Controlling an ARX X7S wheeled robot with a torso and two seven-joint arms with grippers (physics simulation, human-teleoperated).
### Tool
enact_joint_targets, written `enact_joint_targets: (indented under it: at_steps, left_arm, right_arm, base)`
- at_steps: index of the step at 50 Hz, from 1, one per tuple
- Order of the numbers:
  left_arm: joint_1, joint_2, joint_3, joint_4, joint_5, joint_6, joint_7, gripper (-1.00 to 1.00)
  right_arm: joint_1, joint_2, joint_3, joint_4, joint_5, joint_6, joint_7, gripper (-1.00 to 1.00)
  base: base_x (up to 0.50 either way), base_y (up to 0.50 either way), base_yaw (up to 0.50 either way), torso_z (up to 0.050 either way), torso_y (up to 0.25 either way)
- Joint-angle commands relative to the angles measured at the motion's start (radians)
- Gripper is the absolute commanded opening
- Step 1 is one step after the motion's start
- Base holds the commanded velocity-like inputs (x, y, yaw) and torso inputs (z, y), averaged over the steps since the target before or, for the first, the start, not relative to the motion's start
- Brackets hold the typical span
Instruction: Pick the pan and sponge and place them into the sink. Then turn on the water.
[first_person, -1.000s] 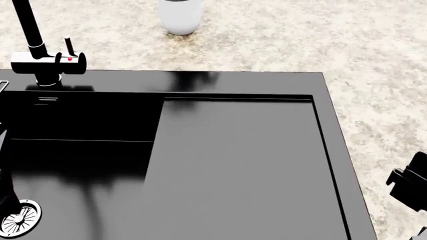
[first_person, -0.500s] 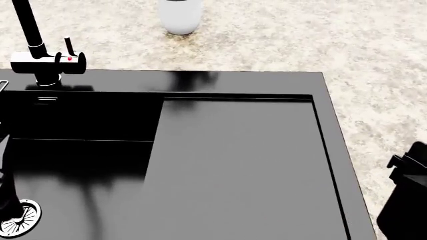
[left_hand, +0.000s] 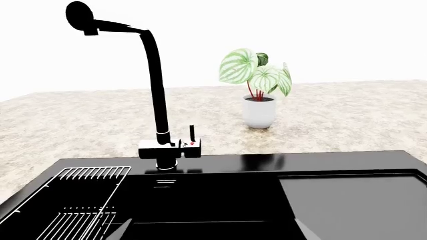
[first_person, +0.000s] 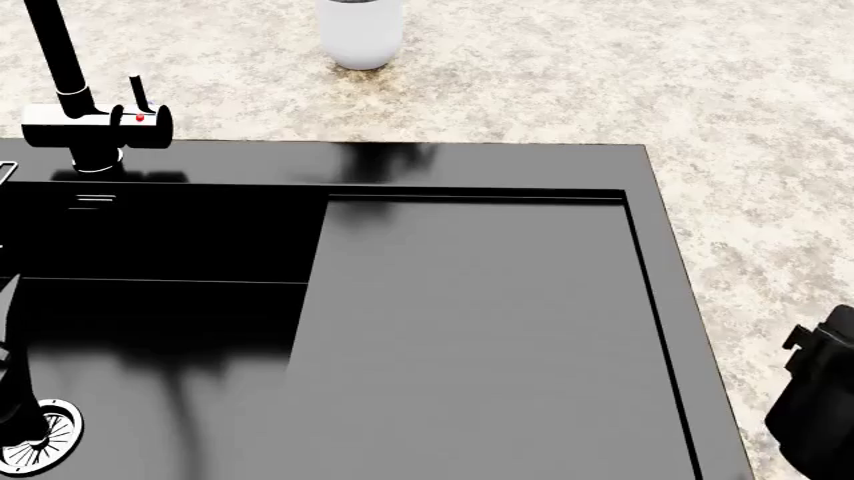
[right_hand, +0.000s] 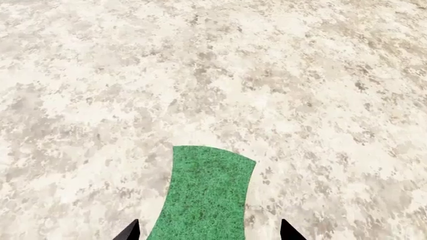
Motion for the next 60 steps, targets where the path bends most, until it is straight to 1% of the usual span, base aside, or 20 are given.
enact_joint_targets:
  at_steps: [1, 16, 17, 23, 30, 34, 35, 40, 41, 42, 44, 45, 46, 50, 51, 53, 54, 56, 58, 60]
  left_arm:
    - [0.013, 0.000, -0.011, -0.009, 0.007, 0.021, 0.018, 1.00]
    - [0.010, 0.003, 0.019, -0.016, 0.032, 0.029, 0.022, 1.00]
    - [0.012, 0.004, 0.021, -0.016, 0.038, 0.031, 0.026, 1.00]
    - [0.013, 0.000, 0.025, -0.018, 0.038, 0.036, 0.027, 1.00]
    - [0.007, -0.004, 0.031, -0.021, 0.034, 0.040, 0.024, 1.00]
    - [0.006, -0.002, 0.038, -0.022, 0.037, 0.042, 0.021, 1.00]
    - [0.006, -0.003, 0.036, -0.022, 0.036, 0.043, 0.021, 1.00]
    - [0.004, -0.010, 0.034, -0.022, 0.027, 0.047, 0.016, 1.00]
    - [0.005, -0.012, 0.033, -0.023, 0.024, 0.048, 0.016, 1.00]
    - [0.004, -0.012, 0.035, -0.022, 0.027, 0.049, 0.018, 1.00]
    - [0.008, -0.014, 0.032, -0.022, 0.026, 0.052, 0.020, 1.00]
    - [0.008, -0.011, 0.037, -0.024, 0.032, 0.053, 0.021, 1.00]
    - [0.006, -0.008, 0.041, -0.028, 0.039, 0.054, 0.023, 1.00]
    - [-0.005, -0.014, 0.046, -0.030, 0.030, 0.053, 0.019, 1.00]
    - [-0.005, -0.016, 0.046, -0.031, 0.033, 0.054, 0.021, 1.00]
    - [-0.001, -0.015, 0.051, -0.032, 0.051, 0.059, 0.033, 1.00]
    - [0.007, -0.018, 0.044, -0.030, 0.047, 0.063, 0.038, 1.00]
    - [0.011, -0.027, 0.032, -0.028, 0.033, 0.066, 0.039, 1.00]
    - [0.003, -0.031, 0.035, -0.032, 0.026, 0.063, 0.032, 1.00]
    - [-0.009, -0.024, 0.050, -0.036, 0.033, 0.061, 0.024, 1.00]
  right_arm:
    - [-0.027, -0.014, 0.044, 0.092, -0.002, -0.051, -0.075, 1.00]
    - [-0.043, -0.010, 0.044, 0.177, -0.009, -0.117, -0.168, 1.00]
    - [-0.047, -0.009, 0.042, 0.167, -0.014, -0.120, -0.161, -1.00]
    - [-0.066, -0.007, 0.060, 0.102, -0.011, -0.126, -0.128, -1.00]
    - [-0.070, 0.022, 0.036, -0.053, 0.014, -0.057, -0.092, -1.00]
    - [-0.046, 0.087, -0.094, -0.157, 0.054, 0.025, -0.220, -1.00]
    - [-0.036, 0.144, -0.200, -0.204, 0.053, 0.034, -0.347, -1.00]
    - [0.003, 0.155, -0.192, -0.272, 0.161, 0.104, -0.413, -1.00]
    - [0.006, 0.155, -0.189, -0.278, 0.186, 0.089, -0.469, -1.00]
    - [0.033, 0.178, -0.252, -0.297, 0.184, 0.121, -0.511, -1.00]
    - [0.040, 0.174, -0.250, -0.307, 0.218, 0.133, -0.538, -1.00]
    - [0.009, 0.150, -0.201, -0.343, 0.242, 0.048, -0.604, -1.00]
    - [0.014, 0.143, -0.192, -0.347, 0.264, 0.063, -0.591, -1.00]
    - [0.032, 0.187, -0.321, -0.413, 0.213, 0.051, -0.720, -1.00]
    - [0.032, 0.212, -0.376, -0.456, 0.140, 0.003, -0.747, -1.00]
    - [-0.007, 0.174, -0.277, -0.461, 0.189, -0.082, -0.765, -1.00]
    - [0.002, 0.188, -0.295, -0.468, 0.184, -0.041, -0.728, -1.00]
    - [-0.002, 0.264, -0.423, -0.564, 0.090, -0.092, -0.868, -1.00]
    - [0.006, 0.273, -0.450, -0.568, 0.108, -0.037, -0.861, -1.00]
    - [-0.002, 0.270, -0.402, -0.566, 0.150, -0.041, -0.858, -1.00]
  base:
    - [0.00, 0.00, 0.00, 0.000, 0.000]
    - [0.00, 0.00, 0.00, 0.000, 0.000]
    - [0.00, 0.00, 0.00, 0.000, 0.010]
    - [0.00, 0.00, 0.00, 0.000, 0.000]
    - [0.00, 0.00, 0.00, 0.000, 0.000]
    - [0.00, 0.00, 0.00, 0.000, 0.000]
    - [0.00, 0.00, 0.00, 0.000, 0.000]
    - [0.00, 0.00, 0.00, 0.000, 0.000]
    - [0.00, 0.00, 0.00, 0.000, 0.000]
    - [0.00, 0.00, 0.00, 0.000, 0.000]
    - [0.00, 0.00, 0.00, 0.000, 0.000]
    - [0.00, 0.00, 0.00, 0.000, 0.000]
    - [0.00, 0.00, 0.00, 0.000, 0.000]
    - [0.00, 0.00, 0.00, 0.000, 0.000]
    - [0.00, 0.00, 0.00, 0.000, 0.000]
    - [0.00, 0.00, 0.00, 0.000, 0.000]
    - [0.00, 0.00, 0.00, 0.000, 0.000]
    - [0.00, 0.00, 0.00, 0.000, 0.000]
    - [0.00, 0.00, 0.00, 0.000, 0.000]
    - [0.00, 0.00, 0.00, 0.000, 0.000]
